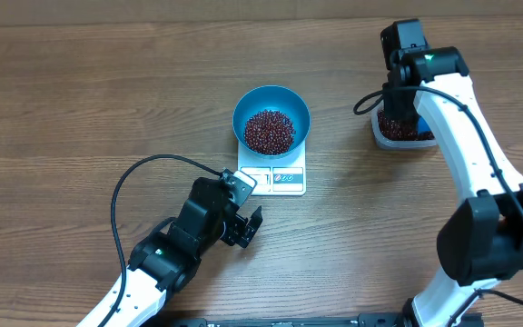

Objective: Scoop item into bowl and weigh 150g on scale
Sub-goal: 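Carry the blue scoop right over the clear bean tub, then lower the blue scoop into the red beans in the tub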

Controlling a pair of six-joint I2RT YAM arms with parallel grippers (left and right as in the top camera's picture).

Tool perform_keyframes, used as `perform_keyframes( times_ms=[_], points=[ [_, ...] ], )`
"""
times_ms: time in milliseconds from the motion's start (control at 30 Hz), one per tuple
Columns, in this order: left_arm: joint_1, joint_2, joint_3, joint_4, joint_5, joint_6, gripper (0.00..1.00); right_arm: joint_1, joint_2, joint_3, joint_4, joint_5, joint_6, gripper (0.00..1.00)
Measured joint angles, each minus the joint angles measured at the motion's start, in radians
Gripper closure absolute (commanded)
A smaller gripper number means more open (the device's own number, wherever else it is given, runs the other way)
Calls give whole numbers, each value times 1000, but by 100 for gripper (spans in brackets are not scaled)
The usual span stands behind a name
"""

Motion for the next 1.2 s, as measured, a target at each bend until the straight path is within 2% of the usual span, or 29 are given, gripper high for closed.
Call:
perform_keyframes(
  times_ms=[600,1200],
  points=[
    [0,0,0,0,0,0,1,0,56,-1,46,71,-18,96],
    [0,0,0,0,0,0,0,11,125,-1,6,73,-18,96]
  ],
)
